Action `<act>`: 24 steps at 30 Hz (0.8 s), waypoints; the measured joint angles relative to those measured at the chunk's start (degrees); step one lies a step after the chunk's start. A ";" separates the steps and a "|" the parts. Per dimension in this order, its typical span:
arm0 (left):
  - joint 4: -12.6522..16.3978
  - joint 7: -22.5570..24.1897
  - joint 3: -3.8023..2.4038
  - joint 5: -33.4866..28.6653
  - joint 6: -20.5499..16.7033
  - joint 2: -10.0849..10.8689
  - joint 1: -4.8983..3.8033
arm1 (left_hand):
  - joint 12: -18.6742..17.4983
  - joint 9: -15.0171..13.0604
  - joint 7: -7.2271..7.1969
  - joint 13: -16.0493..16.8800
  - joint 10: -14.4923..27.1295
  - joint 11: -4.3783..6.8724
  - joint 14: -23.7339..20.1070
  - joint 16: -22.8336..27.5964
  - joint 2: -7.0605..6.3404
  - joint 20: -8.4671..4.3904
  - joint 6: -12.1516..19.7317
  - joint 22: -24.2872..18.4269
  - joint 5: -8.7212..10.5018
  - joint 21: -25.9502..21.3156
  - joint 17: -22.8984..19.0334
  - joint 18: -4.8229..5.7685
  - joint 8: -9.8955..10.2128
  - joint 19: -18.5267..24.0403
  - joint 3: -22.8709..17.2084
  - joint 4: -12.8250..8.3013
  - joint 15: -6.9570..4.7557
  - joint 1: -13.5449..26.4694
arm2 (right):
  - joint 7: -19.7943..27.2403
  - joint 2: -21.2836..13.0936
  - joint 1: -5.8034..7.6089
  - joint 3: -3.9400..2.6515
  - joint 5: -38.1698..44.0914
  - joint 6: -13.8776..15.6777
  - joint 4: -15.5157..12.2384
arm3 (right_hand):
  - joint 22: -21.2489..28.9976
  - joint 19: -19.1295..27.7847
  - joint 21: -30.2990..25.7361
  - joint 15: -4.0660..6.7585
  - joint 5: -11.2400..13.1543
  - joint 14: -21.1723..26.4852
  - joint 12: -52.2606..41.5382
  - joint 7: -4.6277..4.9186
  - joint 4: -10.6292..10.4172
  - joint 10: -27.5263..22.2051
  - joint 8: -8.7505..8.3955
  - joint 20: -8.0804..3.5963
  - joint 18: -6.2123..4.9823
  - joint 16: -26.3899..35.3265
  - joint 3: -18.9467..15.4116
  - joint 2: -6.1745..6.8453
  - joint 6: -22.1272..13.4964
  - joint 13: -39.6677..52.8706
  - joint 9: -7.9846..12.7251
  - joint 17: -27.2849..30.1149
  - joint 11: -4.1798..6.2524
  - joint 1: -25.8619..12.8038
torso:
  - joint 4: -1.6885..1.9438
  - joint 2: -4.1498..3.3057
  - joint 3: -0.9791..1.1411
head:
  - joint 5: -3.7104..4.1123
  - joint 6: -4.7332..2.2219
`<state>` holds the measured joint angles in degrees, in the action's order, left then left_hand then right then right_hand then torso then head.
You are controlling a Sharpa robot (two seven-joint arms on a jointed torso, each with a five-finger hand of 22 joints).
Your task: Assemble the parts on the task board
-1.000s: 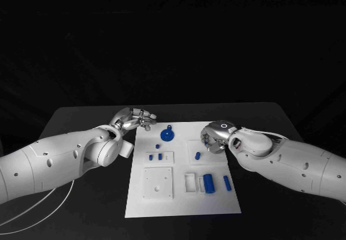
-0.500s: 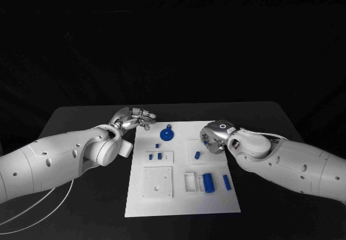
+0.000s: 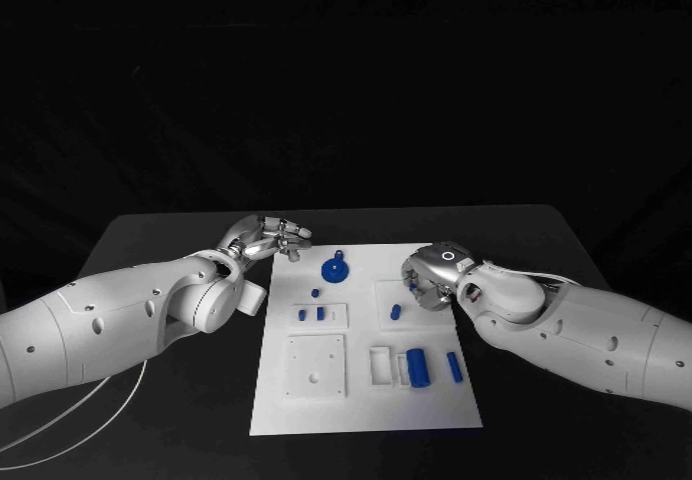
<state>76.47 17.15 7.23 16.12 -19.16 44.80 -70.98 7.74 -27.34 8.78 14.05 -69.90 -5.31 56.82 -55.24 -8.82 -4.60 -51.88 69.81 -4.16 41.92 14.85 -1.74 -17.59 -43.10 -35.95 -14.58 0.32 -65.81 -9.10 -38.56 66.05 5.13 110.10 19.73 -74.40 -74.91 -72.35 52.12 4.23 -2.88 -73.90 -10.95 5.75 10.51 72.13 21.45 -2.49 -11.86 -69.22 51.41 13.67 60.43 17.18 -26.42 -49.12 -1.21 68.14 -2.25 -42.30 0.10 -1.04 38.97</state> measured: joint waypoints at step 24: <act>-1.05 0.09 -0.01 -0.05 -0.06 0.00 0.00 | 0.00 0.01 0.21 0.00 0.22 -0.20 0.00 0.22 0.00 0.00 0.21 0.00 0.00 0.00 0.14 0.04 0.00 0.00 0.31 0.00 0.00 0.00 | 0.44 -5.12 0.12 -3.96 -3.28 1.04 -8.22 | 0.00 0.00 0.00 -0.04 0.01 -0.24 -0.13 -0.19 -0.48 0.10 0.32 -0.37 0.14 0.00 0.48 0.29 0.18 0.27 -0.05 0.15 0.08 -0.18 | -0.04 0.00 0.00 | -0.43 -0.20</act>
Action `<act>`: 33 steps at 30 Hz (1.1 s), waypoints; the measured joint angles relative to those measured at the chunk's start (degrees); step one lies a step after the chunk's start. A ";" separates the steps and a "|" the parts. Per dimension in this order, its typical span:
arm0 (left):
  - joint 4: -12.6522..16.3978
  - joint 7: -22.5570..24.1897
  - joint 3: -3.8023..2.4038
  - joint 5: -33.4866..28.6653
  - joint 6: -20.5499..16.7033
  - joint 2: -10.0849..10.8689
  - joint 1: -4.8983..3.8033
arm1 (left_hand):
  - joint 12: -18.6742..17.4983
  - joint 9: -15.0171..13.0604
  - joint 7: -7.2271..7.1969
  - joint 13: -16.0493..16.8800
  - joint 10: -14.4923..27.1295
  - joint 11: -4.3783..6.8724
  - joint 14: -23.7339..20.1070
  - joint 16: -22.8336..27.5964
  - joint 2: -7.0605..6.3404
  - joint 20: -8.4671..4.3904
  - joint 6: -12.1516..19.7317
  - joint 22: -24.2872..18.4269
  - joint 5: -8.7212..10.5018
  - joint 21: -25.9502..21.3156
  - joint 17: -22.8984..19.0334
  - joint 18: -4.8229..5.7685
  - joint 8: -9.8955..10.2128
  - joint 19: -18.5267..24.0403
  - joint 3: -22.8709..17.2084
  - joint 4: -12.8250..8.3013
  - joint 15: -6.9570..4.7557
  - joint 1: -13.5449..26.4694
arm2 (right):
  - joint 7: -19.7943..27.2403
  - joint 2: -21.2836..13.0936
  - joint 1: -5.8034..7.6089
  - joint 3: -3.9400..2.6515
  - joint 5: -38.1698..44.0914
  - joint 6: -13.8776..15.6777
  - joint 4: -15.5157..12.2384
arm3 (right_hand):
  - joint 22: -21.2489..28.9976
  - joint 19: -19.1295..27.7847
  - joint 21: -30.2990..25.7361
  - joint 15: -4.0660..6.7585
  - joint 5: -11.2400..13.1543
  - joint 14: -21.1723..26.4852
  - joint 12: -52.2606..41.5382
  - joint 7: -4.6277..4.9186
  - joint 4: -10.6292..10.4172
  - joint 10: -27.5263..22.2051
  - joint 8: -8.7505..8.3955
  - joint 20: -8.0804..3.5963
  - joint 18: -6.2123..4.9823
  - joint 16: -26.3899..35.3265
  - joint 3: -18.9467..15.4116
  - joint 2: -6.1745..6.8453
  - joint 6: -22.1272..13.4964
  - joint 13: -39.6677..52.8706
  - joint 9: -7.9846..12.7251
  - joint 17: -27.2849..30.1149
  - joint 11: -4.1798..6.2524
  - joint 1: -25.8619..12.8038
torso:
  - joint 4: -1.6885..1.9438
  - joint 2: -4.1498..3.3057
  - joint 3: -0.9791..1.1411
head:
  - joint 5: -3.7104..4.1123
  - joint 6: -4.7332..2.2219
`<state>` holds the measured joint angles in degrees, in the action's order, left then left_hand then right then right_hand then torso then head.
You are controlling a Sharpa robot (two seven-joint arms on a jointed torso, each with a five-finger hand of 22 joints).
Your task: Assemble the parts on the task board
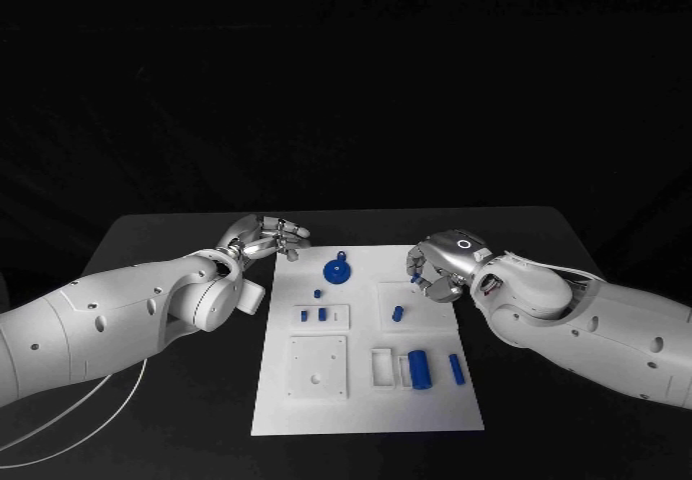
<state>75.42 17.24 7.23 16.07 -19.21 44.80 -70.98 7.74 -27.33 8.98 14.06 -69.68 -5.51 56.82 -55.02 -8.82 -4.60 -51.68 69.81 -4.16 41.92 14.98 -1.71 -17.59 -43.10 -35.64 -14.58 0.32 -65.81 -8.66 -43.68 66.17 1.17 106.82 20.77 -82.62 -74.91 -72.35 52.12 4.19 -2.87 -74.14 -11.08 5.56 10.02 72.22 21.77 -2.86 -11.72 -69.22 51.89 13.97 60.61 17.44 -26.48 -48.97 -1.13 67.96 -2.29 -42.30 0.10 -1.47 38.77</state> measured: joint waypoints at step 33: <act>-0.26 0.38 0.00 -0.89 -0.59 -1.55 -0.89 | 0.00 0.00 -0.15 0.00 0.00 0.02 0.20 0.00 0.00 0.00 0.15 0.05 0.00 -0.22 0.09 0.02 0.00 0.00 0.00 0.00 0.20 0.00 | -1.05 11.37 -1.30 6.07 4.93 -3.27 -7.24 | -0.04 -0.10 0.00 0.11 0.00 0.08 0.06 -0.02 -0.14 0.16 -0.14 0.11 0.23 0.00 0.14 0.09 -0.02 0.04 0.00 0.12 -0.15 -0.08 | 0.10 -0.01 -0.08 | -5.23 0.41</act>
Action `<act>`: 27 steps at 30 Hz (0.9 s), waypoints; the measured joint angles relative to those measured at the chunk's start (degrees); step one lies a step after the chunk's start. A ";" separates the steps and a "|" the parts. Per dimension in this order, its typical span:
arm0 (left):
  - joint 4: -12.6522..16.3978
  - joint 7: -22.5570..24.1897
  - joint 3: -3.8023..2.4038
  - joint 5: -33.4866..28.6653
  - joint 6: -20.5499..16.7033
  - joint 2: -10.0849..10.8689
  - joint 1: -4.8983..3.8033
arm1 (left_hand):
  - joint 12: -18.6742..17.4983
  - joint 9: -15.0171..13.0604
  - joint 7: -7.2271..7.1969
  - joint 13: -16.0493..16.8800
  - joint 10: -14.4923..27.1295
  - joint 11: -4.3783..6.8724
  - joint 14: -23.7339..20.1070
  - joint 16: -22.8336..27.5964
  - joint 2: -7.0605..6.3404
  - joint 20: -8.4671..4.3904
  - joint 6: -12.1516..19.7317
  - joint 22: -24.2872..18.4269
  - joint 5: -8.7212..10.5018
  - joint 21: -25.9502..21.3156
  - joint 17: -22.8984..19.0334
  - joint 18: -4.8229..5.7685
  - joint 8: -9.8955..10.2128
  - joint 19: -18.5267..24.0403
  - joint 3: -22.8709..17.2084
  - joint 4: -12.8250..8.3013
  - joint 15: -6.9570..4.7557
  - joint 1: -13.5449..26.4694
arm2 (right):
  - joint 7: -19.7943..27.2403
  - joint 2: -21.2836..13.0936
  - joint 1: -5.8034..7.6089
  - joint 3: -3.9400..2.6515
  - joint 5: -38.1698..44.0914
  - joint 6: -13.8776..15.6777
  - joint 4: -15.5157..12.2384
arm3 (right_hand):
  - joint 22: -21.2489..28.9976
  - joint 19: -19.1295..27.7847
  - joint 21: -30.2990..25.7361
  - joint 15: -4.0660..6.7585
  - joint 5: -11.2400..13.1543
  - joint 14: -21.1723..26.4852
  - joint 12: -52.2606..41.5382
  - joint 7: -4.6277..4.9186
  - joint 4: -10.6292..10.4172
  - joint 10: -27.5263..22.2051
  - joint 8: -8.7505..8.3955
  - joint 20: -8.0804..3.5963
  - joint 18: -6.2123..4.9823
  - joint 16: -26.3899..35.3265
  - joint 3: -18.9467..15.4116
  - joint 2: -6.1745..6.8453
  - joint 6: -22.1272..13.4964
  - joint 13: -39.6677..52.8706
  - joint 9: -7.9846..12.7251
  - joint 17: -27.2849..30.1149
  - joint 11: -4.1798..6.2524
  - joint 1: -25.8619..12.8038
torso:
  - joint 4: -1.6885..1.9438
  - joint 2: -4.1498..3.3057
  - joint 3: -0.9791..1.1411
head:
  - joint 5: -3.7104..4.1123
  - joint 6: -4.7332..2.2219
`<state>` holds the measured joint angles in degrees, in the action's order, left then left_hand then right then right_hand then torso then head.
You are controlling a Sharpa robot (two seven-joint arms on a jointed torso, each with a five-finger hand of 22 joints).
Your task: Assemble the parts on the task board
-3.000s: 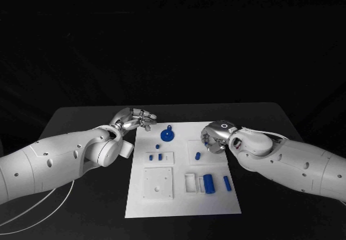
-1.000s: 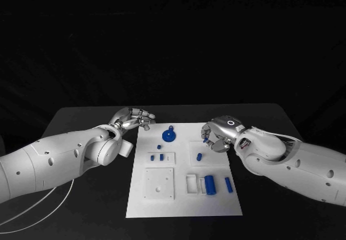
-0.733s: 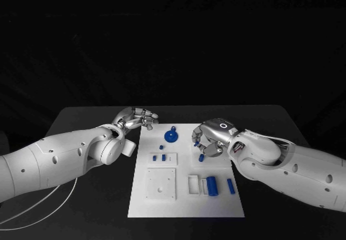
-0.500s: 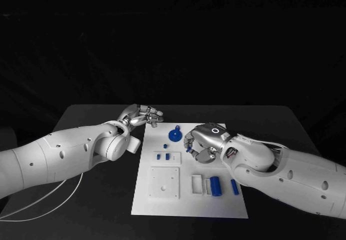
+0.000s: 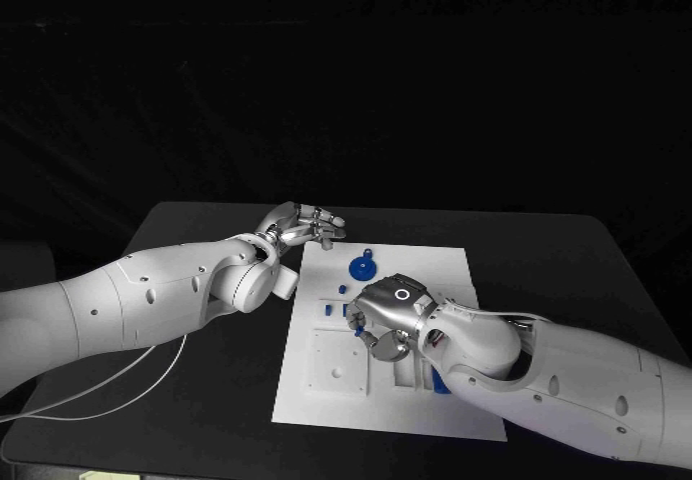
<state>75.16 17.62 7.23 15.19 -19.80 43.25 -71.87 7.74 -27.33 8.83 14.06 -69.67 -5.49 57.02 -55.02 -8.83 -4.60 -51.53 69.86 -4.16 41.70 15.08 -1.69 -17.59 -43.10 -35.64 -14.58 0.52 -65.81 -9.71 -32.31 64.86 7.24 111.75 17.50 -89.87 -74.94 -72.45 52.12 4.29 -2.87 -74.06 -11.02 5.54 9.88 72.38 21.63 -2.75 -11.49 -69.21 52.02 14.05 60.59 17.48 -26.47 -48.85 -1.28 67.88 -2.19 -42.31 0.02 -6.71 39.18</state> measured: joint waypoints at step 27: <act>0.21 -0.08 0.01 -0.10 0.03 -0.27 -0.02 | 0.00 0.00 0.01 0.00 0.00 0.01 0.00 0.22 0.00 0.00 -0.01 0.04 0.00 -0.23 0.09 0.01 0.00 0.00 0.15 0.15 0.00 0.00 | -0.48 1.67 -1.41 1.57 1.23 -1.95 1.78 | 0.02 0.13 0.00 -0.02 0.00 -0.20 0.03 -0.09 0.00 0.20 -0.19 -0.09 0.01 0.00 -0.01 0.15 -0.09 0.03 -0.01 0.05 0.17 -0.15 | -0.10 -0.07 0.10 | -1.36 1.39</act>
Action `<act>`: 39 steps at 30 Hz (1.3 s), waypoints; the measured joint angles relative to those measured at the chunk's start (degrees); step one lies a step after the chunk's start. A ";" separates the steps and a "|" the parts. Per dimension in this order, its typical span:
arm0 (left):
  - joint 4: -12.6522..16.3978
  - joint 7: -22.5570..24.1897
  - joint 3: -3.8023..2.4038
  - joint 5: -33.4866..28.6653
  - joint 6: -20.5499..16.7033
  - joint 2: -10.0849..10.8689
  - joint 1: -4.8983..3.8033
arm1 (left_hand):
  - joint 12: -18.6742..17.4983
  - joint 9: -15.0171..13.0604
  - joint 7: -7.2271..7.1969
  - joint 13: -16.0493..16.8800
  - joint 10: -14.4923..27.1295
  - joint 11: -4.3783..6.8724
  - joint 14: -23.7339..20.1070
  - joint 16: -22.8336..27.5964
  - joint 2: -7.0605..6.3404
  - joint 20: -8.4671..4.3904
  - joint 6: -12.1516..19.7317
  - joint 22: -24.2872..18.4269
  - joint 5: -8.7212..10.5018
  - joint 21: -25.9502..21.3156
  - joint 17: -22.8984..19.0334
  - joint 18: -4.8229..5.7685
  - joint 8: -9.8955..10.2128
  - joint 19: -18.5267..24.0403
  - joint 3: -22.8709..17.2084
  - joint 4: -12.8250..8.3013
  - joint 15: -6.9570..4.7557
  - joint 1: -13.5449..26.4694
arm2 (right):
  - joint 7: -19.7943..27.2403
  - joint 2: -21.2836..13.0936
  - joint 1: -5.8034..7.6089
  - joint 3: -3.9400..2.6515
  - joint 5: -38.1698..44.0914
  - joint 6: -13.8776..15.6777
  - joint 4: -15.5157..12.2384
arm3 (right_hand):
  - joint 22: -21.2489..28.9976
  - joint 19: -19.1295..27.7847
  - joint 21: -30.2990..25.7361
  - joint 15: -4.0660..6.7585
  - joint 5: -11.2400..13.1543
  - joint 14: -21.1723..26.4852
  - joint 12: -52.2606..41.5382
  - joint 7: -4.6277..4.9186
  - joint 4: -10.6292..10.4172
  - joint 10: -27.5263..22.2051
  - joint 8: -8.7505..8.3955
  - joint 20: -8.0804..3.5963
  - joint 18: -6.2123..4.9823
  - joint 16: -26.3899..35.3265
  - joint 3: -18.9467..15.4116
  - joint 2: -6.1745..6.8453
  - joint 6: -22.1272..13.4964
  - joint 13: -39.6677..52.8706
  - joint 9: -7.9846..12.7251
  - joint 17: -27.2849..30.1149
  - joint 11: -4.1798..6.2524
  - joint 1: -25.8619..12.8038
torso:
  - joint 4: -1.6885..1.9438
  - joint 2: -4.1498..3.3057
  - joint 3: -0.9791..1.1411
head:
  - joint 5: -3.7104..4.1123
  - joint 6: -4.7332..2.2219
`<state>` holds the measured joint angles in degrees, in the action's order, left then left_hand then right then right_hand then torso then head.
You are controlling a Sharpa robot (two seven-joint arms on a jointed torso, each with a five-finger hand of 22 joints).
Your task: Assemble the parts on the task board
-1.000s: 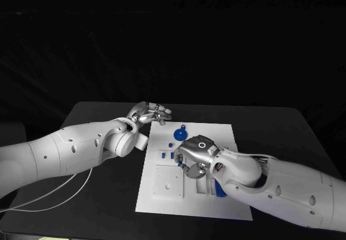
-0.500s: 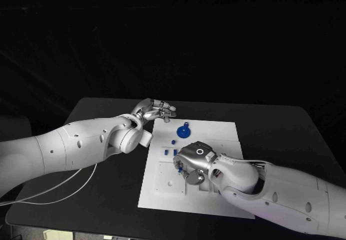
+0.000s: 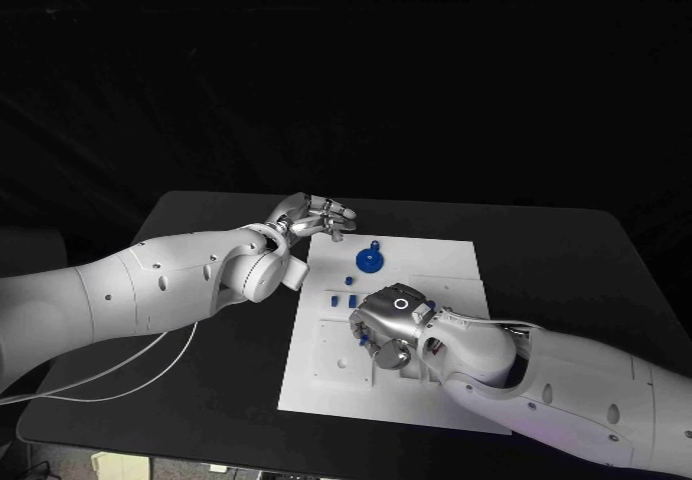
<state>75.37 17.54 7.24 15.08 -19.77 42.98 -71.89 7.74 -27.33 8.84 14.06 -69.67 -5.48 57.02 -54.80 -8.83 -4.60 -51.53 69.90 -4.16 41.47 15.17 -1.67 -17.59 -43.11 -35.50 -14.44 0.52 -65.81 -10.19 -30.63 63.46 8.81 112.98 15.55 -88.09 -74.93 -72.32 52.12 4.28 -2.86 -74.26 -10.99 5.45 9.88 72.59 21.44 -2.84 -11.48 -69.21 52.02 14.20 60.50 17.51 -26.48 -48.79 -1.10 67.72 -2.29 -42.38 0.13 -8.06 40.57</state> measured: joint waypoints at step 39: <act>0.62 -0.18 -0.01 -0.04 0.15 -0.06 -0.09 | 0.00 0.00 0.24 0.00 0.00 0.00 0.00 0.22 0.00 0.00 0.17 0.04 0.22 0.00 0.16 0.02 0.00 0.00 0.14 0.14 0.00 0.00 | -0.50 2.26 -0.19 0.99 1.14 -1.00 1.98 | 0.02 0.00 0.00 0.07 0.03 0.06 0.24 0.00 0.01 0.00 0.14 0.18 0.00 0.26 -0.01 0.15 -0.01 0.19 -0.11 0.11 0.00 -0.15 | 0.04 0.05 -0.10 | 0.00 0.73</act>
<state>76.00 17.37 7.23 15.05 -19.62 42.92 -71.99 7.74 -27.33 9.08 14.06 -69.67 -5.48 57.02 -54.58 -8.83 -4.60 -51.36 69.94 -3.94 41.47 15.33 -1.65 -17.59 -43.11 -35.36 -14.30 0.52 -65.81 -10.69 -28.37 63.27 9.80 114.12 14.56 -86.11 -74.91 -72.32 52.12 4.35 -2.83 -74.20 -10.75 5.45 9.89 72.59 21.57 -2.66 -11.49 -68.95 52.01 14.35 60.49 17.71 -26.60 -48.68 -1.10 67.57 -2.25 -42.33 0.03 -8.06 41.30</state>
